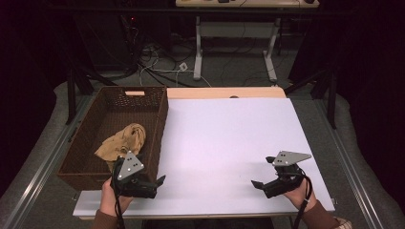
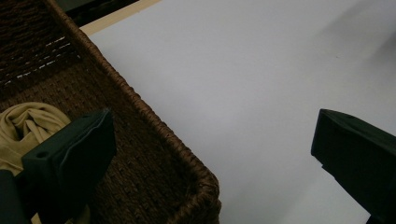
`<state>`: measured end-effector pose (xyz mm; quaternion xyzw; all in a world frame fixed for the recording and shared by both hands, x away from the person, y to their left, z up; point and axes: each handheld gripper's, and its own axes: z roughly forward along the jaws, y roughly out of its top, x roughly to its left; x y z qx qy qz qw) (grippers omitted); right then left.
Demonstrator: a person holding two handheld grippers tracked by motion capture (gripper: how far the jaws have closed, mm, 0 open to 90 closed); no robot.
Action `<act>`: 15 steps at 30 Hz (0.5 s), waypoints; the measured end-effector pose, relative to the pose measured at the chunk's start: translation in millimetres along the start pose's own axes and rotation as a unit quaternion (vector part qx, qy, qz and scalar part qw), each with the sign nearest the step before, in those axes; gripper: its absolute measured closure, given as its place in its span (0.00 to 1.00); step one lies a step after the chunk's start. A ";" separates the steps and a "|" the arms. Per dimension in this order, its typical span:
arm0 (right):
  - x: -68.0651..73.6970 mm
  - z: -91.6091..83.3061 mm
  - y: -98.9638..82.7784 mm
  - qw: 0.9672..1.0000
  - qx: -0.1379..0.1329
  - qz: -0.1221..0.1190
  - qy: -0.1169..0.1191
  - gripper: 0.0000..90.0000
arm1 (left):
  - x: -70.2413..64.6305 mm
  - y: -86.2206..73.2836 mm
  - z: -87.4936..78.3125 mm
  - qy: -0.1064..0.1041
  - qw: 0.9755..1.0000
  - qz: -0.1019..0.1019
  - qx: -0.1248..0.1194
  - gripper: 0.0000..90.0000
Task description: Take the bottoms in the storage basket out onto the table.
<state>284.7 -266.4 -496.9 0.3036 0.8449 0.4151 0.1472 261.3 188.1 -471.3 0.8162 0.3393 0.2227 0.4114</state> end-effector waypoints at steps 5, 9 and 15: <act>0.6 0.6 -0.3 1.000 0.001 0.002 0.002 0.00 | 1.4 2.3 0.6 -0.001 1.000 -0.001 0.007 0.00; 0.2 1.9 -1.2 1.000 0.003 0.005 0.005 0.00 | 3.4 5.2 1.3 0.000 1.000 -0.004 0.012 0.00; 0.8 4.2 -2.5 1.000 0.005 0.004 0.008 0.00 | 10.3 10.6 -0.7 -0.004 1.000 -0.010 0.023 0.00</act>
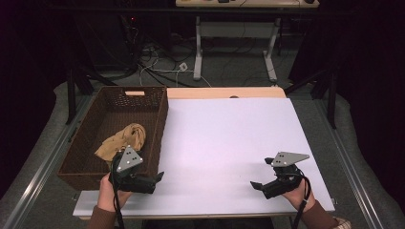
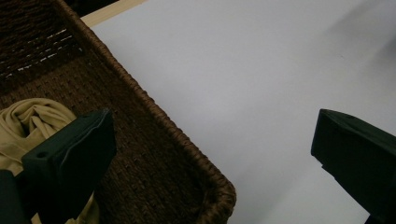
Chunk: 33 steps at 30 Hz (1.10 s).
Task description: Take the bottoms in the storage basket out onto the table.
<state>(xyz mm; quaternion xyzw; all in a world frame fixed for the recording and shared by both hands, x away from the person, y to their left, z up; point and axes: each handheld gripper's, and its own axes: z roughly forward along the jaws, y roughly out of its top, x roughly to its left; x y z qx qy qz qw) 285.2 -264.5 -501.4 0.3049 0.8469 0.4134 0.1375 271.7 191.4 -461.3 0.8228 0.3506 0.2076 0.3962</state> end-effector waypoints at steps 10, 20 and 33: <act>-1.3 2.0 -1.7 1.000 0.002 0.001 -0.001 0.01 | 20.0 10.7 -1.4 0.006 1.000 -0.006 0.019 0.00; -2.1 3.2 -3.3 1.000 0.005 0.004 -0.001 0.01 | 40.0 18.4 -0.3 0.024 0.999 -0.007 0.043 0.00; -1.9 4.2 -4.6 1.000 0.008 0.004 -0.002 0.01 | 67.8 29.0 -1.4 0.052 0.996 -0.005 0.073 0.00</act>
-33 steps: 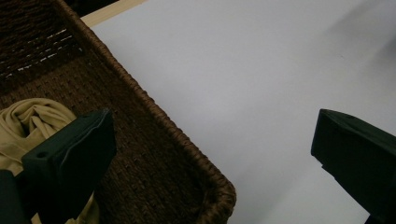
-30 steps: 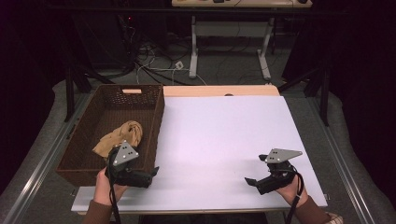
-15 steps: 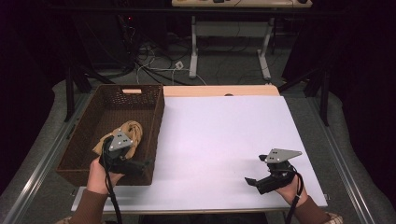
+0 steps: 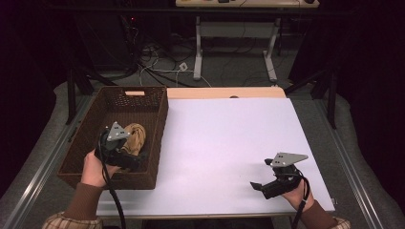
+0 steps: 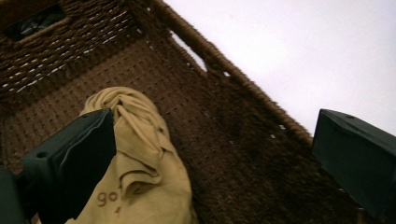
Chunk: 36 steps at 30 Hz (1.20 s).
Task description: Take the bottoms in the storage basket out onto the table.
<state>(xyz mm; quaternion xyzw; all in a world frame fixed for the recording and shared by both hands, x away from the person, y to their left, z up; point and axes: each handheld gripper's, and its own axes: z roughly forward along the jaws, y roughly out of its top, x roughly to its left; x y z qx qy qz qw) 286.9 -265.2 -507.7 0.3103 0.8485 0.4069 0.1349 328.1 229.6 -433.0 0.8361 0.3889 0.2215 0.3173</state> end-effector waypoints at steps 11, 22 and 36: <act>-0.3 0.9 -0.8 1.000 0.001 0.001 0.002 0.01 | 19.8 10.2 4.0 0.010 0.999 -0.001 0.037 0.00; -0.5 0.9 -1.2 1.000 0.002 0.003 0.002 0.01 | 34.0 19.7 16.3 0.011 0.997 -0.001 0.077 0.00; -1.4 0.9 -1.9 1.000 0.001 0.005 0.002 0.01 | 55.8 26.7 49.1 0.012 0.991 -0.004 0.134 0.00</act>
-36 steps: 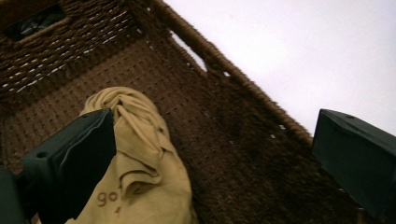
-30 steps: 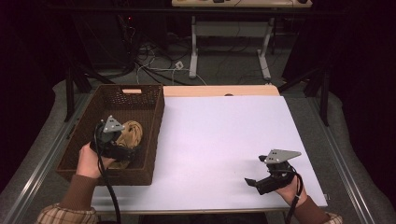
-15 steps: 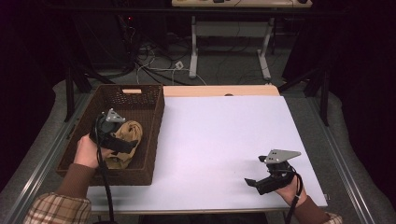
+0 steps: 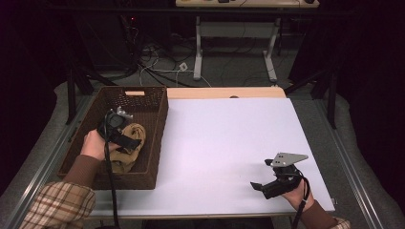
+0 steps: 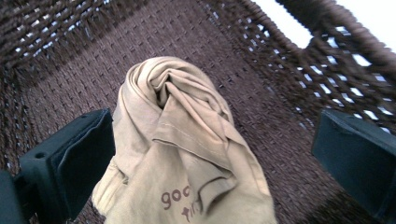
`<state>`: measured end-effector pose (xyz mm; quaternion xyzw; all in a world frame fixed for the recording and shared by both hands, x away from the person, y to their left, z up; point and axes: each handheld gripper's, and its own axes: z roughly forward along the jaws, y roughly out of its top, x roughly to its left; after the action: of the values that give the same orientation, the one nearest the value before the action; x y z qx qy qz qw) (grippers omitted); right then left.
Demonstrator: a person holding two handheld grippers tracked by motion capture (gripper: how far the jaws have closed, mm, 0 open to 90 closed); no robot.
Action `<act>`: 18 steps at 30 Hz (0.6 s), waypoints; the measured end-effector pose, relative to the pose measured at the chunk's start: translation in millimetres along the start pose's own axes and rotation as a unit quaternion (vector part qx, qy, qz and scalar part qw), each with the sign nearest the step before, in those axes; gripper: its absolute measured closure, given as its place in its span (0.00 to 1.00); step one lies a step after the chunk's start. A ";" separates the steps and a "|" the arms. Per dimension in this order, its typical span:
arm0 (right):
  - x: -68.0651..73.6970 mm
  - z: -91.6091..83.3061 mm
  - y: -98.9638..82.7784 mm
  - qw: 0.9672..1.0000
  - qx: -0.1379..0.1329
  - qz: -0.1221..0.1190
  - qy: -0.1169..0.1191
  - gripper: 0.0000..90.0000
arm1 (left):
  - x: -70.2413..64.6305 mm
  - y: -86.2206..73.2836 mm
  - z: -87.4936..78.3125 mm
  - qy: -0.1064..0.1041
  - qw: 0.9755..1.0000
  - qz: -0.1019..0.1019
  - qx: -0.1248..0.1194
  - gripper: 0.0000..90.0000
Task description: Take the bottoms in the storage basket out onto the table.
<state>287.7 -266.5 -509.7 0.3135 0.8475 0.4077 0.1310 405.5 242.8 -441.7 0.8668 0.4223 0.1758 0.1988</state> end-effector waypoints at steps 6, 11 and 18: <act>-0.1 0.0 -0.1 1.000 0.000 0.000 0.000 0.01 | 9.0 3.6 13.5 -0.003 1.000 -0.005 0.019 0.00; 0.0 -0.2 -0.2 1.000 0.000 0.000 0.001 0.01 | 15.3 5.7 21.2 -0.002 0.999 -0.007 0.034 0.00; -0.1 0.0 -0.3 1.000 0.000 0.001 0.001 0.01 | 24.5 5.4 33.9 0.001 0.998 -0.011 0.054 0.00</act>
<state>287.7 -266.7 -509.9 0.3141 0.8475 0.4079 0.1294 439.3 252.8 -464.8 0.8713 0.4408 0.1520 0.1532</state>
